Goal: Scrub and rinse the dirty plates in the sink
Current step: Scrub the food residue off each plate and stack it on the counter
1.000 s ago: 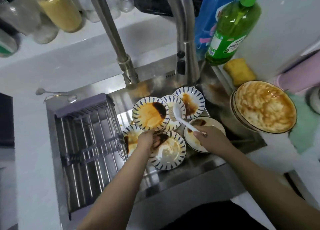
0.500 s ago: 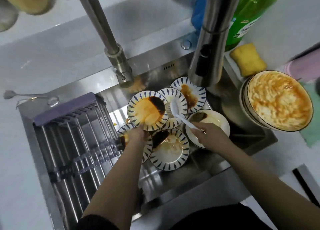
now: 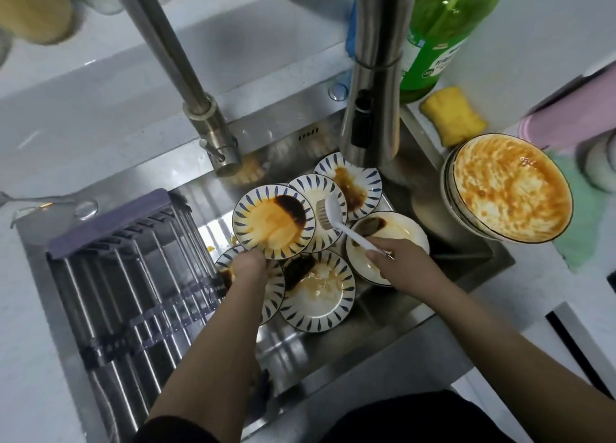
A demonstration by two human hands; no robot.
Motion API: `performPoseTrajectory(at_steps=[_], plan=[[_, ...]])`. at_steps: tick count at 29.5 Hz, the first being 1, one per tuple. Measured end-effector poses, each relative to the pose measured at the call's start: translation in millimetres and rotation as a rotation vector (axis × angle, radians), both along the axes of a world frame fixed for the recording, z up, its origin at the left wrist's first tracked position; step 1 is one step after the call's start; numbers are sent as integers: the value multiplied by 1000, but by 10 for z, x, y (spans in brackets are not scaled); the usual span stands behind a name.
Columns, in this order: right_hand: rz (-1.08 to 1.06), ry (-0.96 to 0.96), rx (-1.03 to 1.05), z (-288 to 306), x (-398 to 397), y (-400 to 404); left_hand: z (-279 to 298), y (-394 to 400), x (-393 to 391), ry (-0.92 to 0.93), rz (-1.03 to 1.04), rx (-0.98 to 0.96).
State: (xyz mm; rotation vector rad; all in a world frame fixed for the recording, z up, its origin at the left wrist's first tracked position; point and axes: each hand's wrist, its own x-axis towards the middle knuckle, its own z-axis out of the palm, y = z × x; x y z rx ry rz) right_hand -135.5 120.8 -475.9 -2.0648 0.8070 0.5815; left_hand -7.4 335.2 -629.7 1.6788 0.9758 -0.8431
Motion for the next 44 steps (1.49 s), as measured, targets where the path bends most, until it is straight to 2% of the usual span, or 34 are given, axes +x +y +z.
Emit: performPoseTrajectory(at_steps=[5,7,16,18,21,32,36,40,44], plan=[[-4,0,-10,85,-54,8,222,-1,0,-4,94,-32],[26,-19,-27,135,-83,10,324,5,-9,-46,111,-73],[128,-62,-44,298,-268,-38,971,-45,-244,-308,27,0],[153,-72,-31,368,-318,-63,1183,-24,-351,-370,17,81],[191,-93,-18,410,-339,-142,1425,-46,-479,-461,-104,271],[354,-151,65,607,-282,-182,1982,-205,-843,-856,-261,502],[448,-189,92,694,-282,-116,2198,-239,-883,-935,-354,608],[523,-234,10,759,-245,-33,2254,-204,-889,-957,-315,599],[649,-286,-244,886,-176,35,2199,-198,-932,-849,-148,437]])
